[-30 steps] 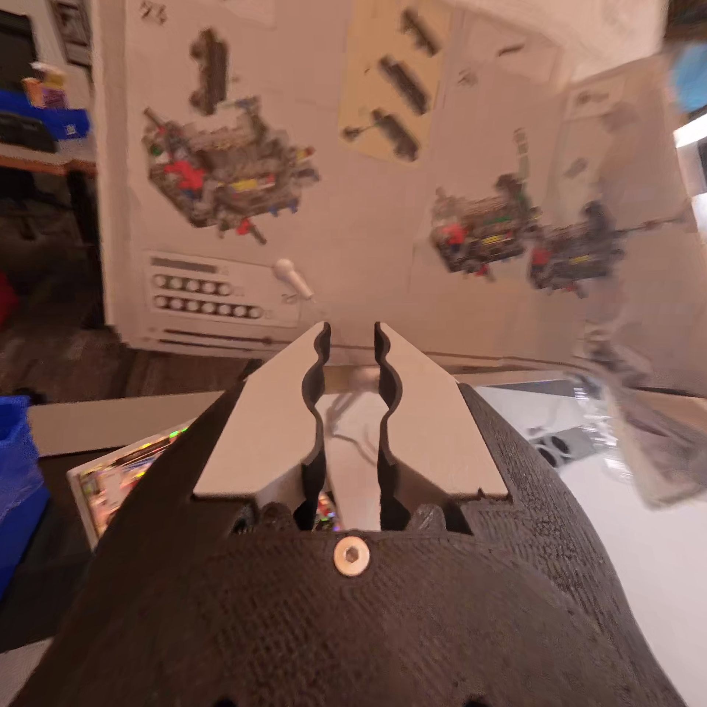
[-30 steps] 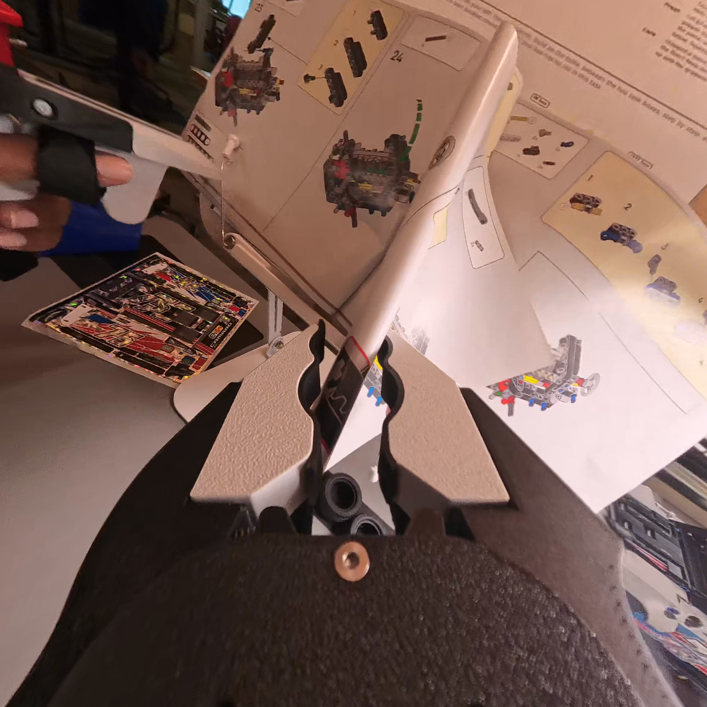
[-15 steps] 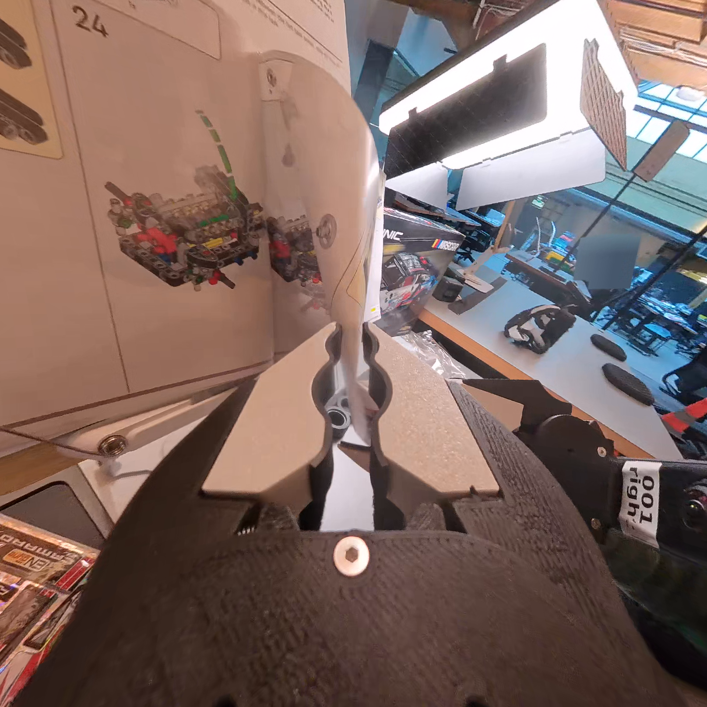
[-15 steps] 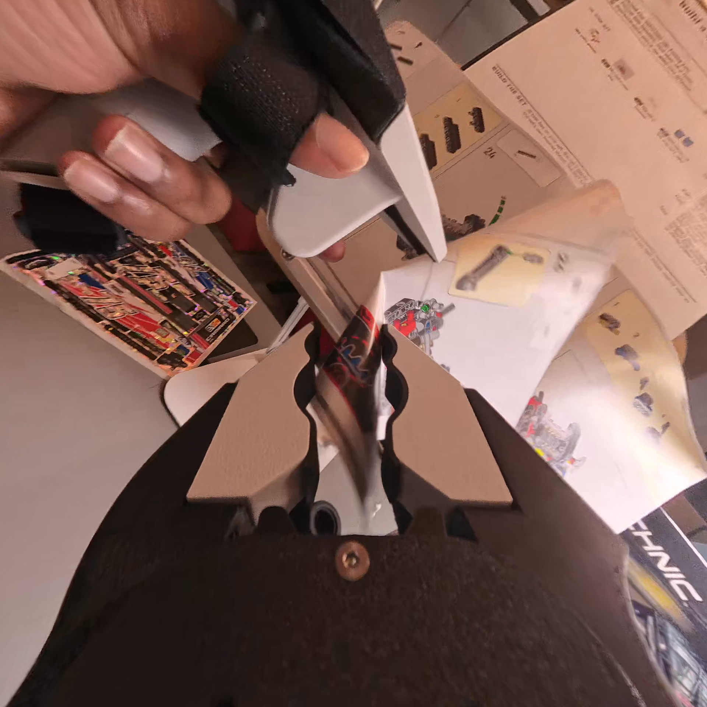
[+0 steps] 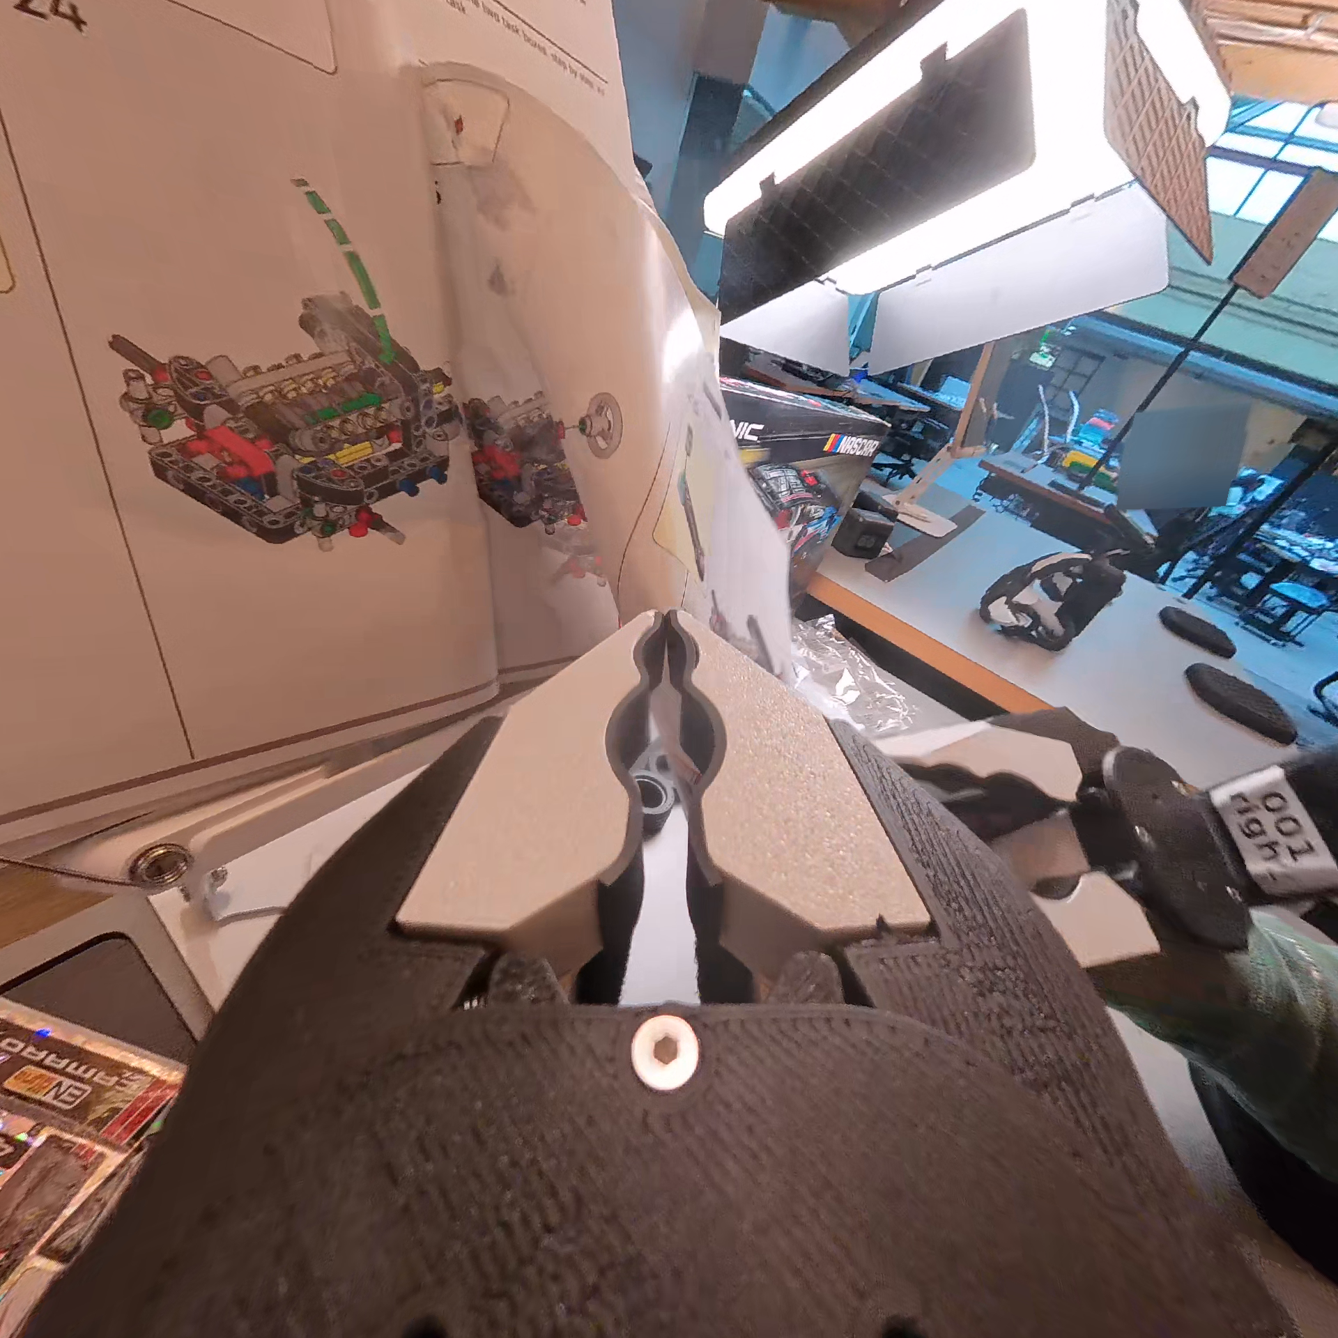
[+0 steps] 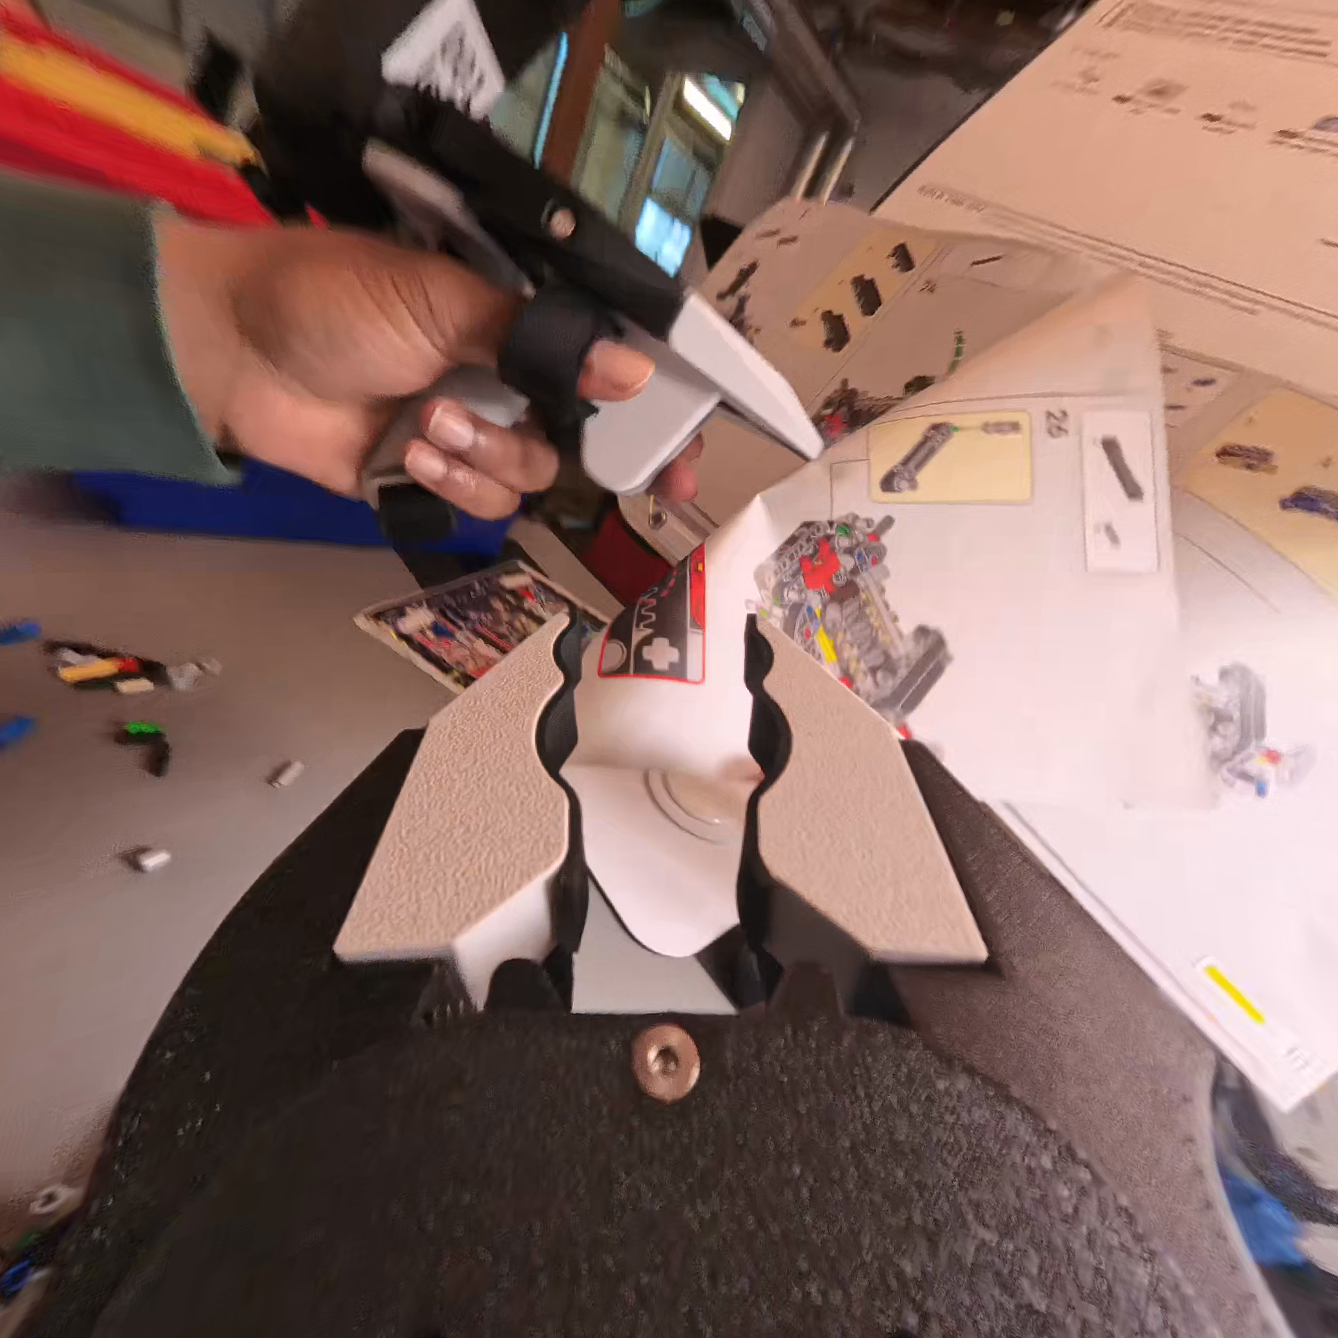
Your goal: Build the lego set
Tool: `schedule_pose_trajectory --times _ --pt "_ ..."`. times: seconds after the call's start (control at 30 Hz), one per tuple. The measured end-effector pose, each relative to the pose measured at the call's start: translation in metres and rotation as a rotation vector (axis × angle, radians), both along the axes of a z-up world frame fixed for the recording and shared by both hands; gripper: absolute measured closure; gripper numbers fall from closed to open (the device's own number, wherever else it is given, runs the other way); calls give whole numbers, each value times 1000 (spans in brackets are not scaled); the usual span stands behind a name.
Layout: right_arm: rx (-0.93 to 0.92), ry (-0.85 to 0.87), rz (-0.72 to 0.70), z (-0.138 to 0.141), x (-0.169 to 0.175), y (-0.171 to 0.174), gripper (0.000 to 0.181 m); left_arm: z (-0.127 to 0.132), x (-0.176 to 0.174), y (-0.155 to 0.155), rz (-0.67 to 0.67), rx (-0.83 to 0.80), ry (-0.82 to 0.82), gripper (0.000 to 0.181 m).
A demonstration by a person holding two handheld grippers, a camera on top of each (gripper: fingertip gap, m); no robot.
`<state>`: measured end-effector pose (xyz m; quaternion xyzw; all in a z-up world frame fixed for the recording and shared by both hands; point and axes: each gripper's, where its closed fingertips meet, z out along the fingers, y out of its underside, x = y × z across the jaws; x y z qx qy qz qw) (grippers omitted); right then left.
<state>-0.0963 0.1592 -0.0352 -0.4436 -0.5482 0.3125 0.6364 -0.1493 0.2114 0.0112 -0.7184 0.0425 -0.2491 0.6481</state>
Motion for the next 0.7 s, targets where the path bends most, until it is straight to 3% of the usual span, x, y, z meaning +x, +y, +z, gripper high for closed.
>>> schedule_pose_trajectory --times 0.03,0.2,0.33,0.43,0.53,0.7 --pt "-55 62 8 5 12 6 135 0 1 0 -10 -1 -7 181" --pt "-447 292 -68 11 61 85 108 -6 2 3 -14 -3 -23 181" --pt "-794 305 56 -2 48 124 82 -9 7 6 -26 -12 -72 181" --pt "-933 370 285 23 40 117 127 -13 10 4 -25 -14 -54 181" --pt "-853 364 311 36 36 107 137 -10 15 -3 -56 16 -39 161" --pt "-873 382 324 31 42 104 160 11 37 -15 -187 68 -157 128"
